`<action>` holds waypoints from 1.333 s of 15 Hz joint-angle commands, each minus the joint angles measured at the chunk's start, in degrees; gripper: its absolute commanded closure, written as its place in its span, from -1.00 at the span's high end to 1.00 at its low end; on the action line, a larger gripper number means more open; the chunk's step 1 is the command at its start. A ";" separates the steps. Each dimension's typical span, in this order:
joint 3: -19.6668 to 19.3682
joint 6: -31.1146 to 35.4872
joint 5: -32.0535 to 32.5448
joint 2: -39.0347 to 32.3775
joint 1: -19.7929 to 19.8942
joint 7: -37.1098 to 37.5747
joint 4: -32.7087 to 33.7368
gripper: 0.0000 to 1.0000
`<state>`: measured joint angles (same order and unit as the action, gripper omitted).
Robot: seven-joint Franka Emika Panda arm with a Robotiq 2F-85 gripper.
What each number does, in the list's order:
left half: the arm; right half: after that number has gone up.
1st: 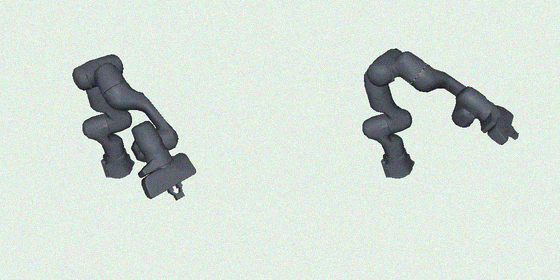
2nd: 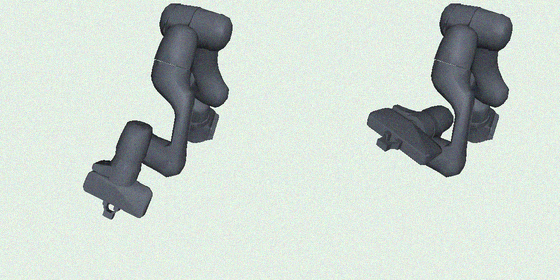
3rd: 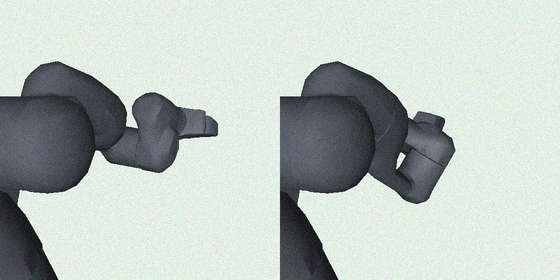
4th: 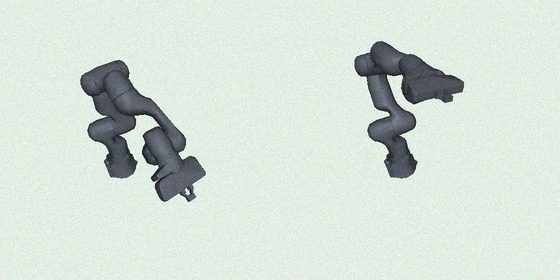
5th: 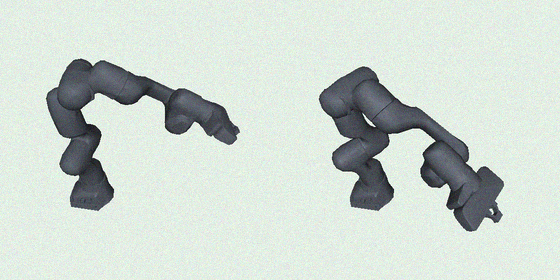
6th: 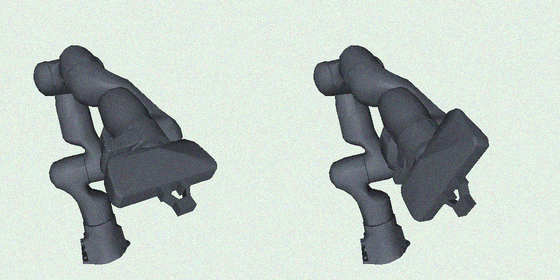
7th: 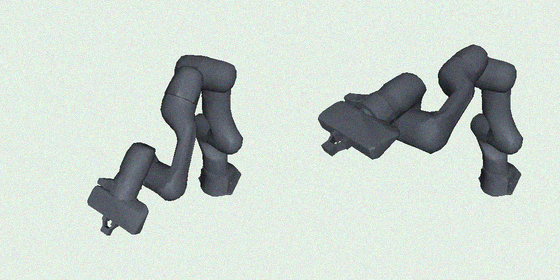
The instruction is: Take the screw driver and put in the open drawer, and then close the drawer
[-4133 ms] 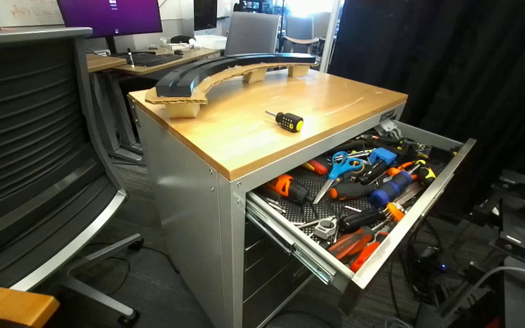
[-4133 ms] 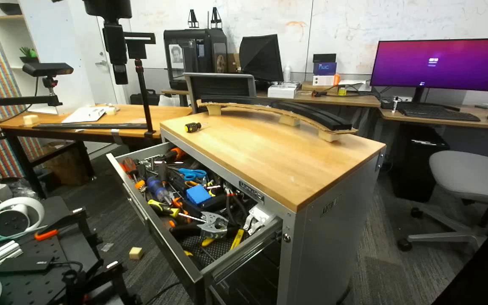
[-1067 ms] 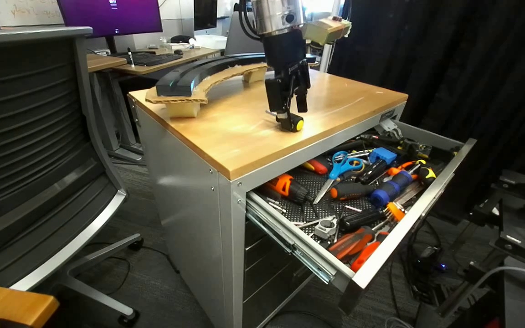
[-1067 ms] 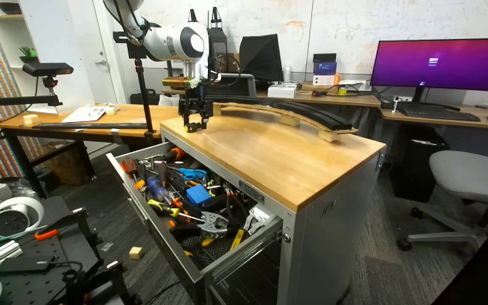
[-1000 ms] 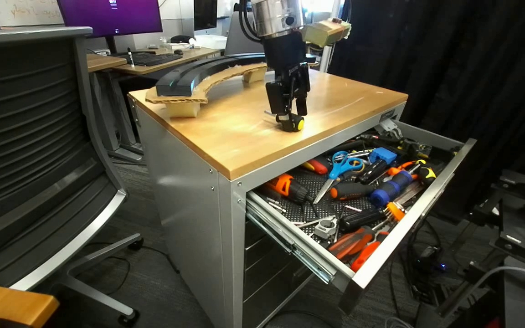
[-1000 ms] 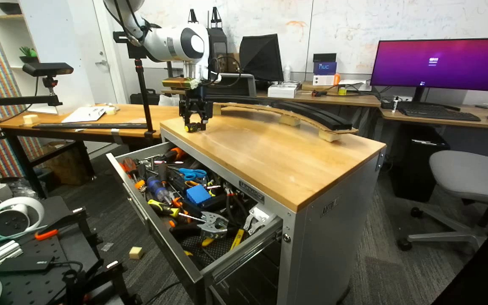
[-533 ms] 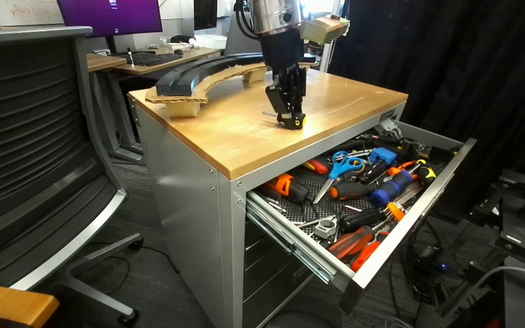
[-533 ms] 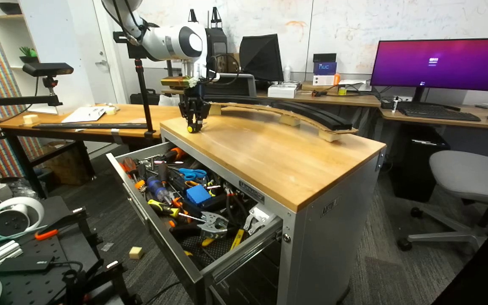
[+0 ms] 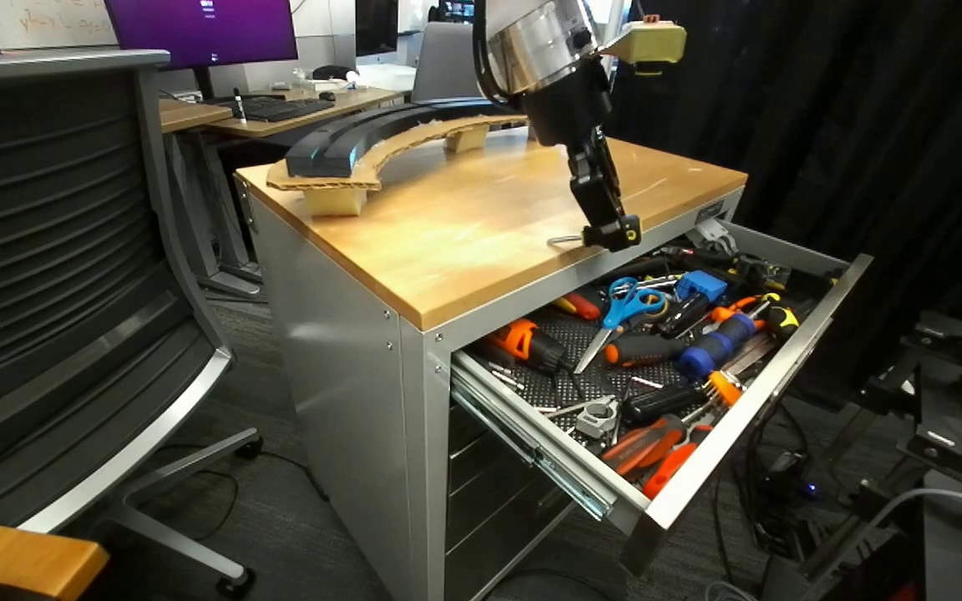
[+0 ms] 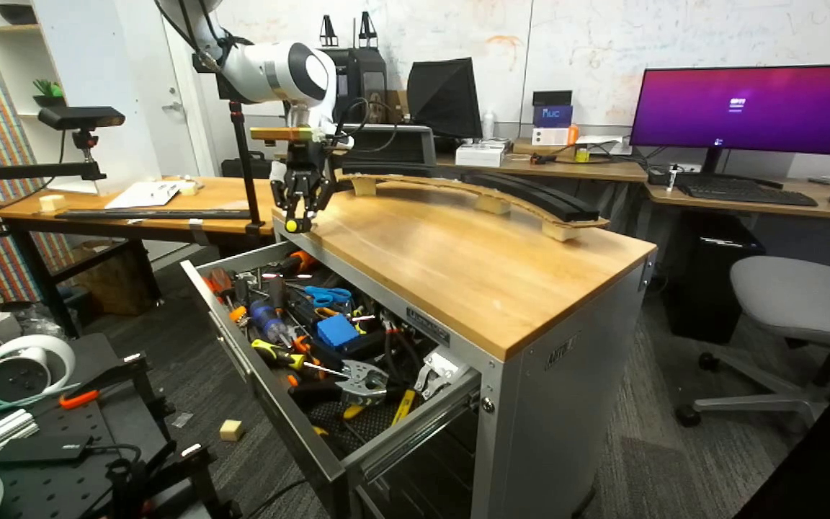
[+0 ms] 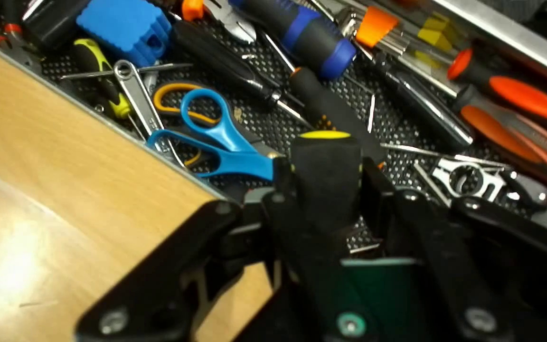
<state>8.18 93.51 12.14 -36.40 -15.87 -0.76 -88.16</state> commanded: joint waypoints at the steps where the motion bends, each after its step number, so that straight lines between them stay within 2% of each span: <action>1: 1.56 -1.95 3.67 3.92 -1.01 -6.97 -4.93 -0.78; 5: 3.35 -1.73 6.34 3.40 -1.61 -12.48 -5.69 -0.72; 6: 3.44 -1.62 6.52 2.95 -1.75 -12.40 -5.32 0.21; 8: 2.63 -1.87 7.13 3.00 -2.18 -9.54 -5.54 0.32; 12: 0.72 -2.86 6.52 5.01 -0.94 -3.82 -10.02 0.95; 15: -0.79 -2.59 2.74 5.98 1.43 2.61 -15.82 1.00; 20: -2.49 1.10 -6.82 9.88 7.33 6.65 -27.92 1.00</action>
<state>6.57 91.49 10.25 -32.32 -11.44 3.49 -107.22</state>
